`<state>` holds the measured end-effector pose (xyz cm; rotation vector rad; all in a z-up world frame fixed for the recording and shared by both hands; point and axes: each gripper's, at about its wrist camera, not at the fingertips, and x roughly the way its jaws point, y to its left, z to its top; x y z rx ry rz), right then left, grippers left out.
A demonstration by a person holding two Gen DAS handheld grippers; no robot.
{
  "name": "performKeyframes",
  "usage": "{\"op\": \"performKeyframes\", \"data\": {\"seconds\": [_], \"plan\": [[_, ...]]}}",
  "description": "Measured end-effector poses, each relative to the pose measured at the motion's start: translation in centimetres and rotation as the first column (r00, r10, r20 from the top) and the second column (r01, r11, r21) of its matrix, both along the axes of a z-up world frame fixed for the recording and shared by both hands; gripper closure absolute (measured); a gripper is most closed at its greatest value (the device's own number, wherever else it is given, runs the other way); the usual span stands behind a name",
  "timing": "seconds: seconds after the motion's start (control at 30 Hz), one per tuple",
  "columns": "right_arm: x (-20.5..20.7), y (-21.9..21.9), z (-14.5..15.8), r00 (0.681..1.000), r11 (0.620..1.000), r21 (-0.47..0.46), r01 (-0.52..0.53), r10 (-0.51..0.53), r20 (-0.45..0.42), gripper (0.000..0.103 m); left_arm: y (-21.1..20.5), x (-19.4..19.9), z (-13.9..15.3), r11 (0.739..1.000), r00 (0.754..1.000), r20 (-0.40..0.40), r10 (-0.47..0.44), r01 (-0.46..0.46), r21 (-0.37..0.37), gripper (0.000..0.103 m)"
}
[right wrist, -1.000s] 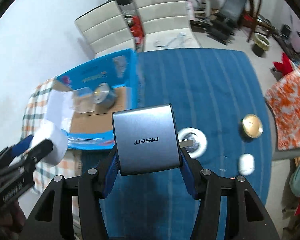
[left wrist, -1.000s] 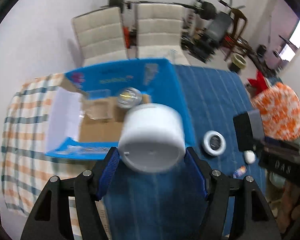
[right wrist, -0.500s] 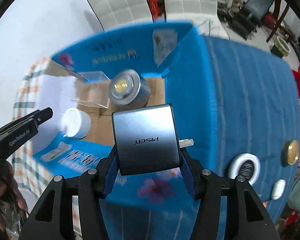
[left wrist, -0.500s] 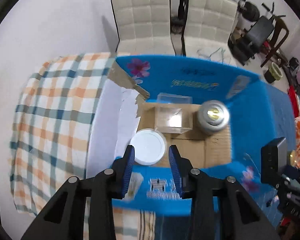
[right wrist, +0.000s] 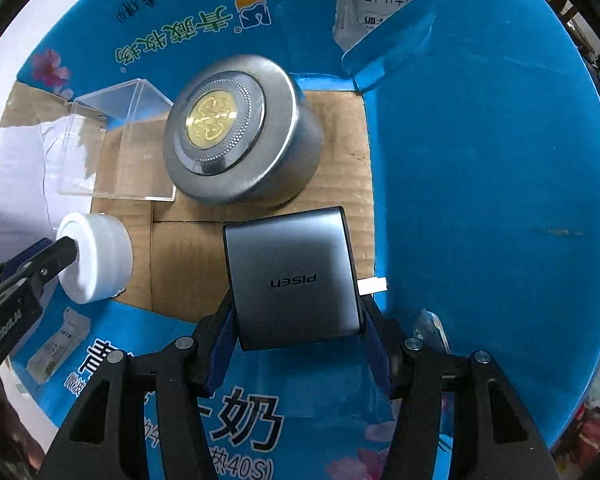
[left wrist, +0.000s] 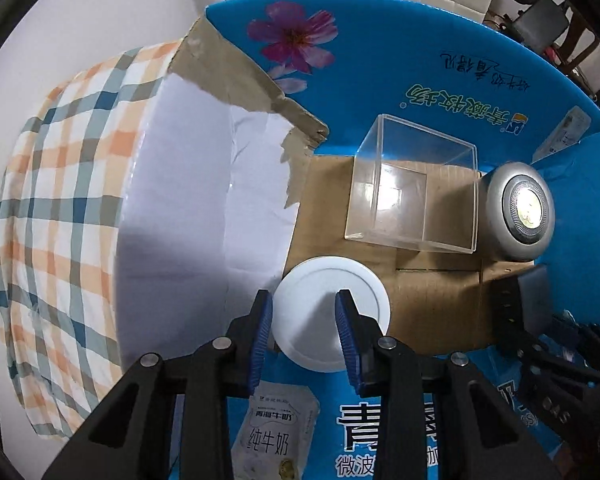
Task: Organize rigid objects
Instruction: 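Open both tools to release the jar and power bank in the box, then grasp the white-rimmed black compact with the left tool while the right tool grasps the gold tin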
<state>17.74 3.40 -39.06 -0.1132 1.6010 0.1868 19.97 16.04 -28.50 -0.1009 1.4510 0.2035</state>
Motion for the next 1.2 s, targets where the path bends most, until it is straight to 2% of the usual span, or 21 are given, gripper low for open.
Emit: {"op": "performKeyframes", "data": {"seconds": [0.2, 0.37, 0.43, 0.53, 0.6, 0.7, 0.87, 1.0, 1.2], "plan": [[0.6, 0.2, 0.3, 1.0, 1.0, -0.006, 0.028, -0.028, -0.008, 0.041, 0.5, 0.0, 0.2, 1.0, 1.0, 0.002, -0.002, 0.002, -0.019, 0.073], [-0.1, 0.1, 3.3, 0.999, 1.0, 0.011, 0.022, -0.022, 0.033, 0.022, 0.3, -0.5, 2.1, 1.0, 0.999, 0.033, -0.013, 0.013, -0.023, 0.073], [-0.6, 0.1, 4.7, 0.998, 1.0, 0.02, 0.019, -0.02, 0.057, 0.02, 0.2, -0.7, 3.0, 1.0, 0.999, 0.041, -0.015, 0.016, -0.026, 0.071], [-1.4, -0.1, 7.1, 0.994, 1.0, 0.026, 0.005, -0.007, 0.109, 0.009, 0.2, -1.2, 4.5, 0.999, 0.998, 0.063, -0.012, 0.014, -0.029, 0.056], [-2.1, -0.2, 8.5, 0.99, 0.999, 0.035, -0.006, 0.001, 0.141, 0.0, 0.3, -1.7, 5.7, 1.0, 0.997, 0.082, -0.001, 0.003, -0.03, 0.033], [-3.4, -0.8, 10.7, 0.982, 0.999, 0.041, -0.023, 0.014, 0.187, 0.0, 0.4, -2.5, 7.2, 1.0, 0.994, 0.11, 0.006, -0.004, -0.016, 0.017], [-6.4, -1.2, 14.4, 0.969, 0.998, 0.058, -0.034, 0.019, 0.246, 0.0, -0.3, -4.3, 10.0, 1.0, 0.988, 0.157, -0.008, 0.011, -0.015, 0.005], [-7.8, -1.7, 17.4, 0.959, 0.996, 0.082, -0.036, 0.012, 0.283, 0.0, -0.7, -5.8, 12.2, 1.0, 0.98, 0.198, -0.015, 0.016, -0.005, 0.001], [-10.3, -2.3, 21.5, 0.941, 0.994, 0.095, -0.047, 0.012, 0.338, 0.0, -1.7, -8.1, 16.1, 0.999, 0.963, 0.269, -0.033, 0.033, 0.003, 0.001]]}}
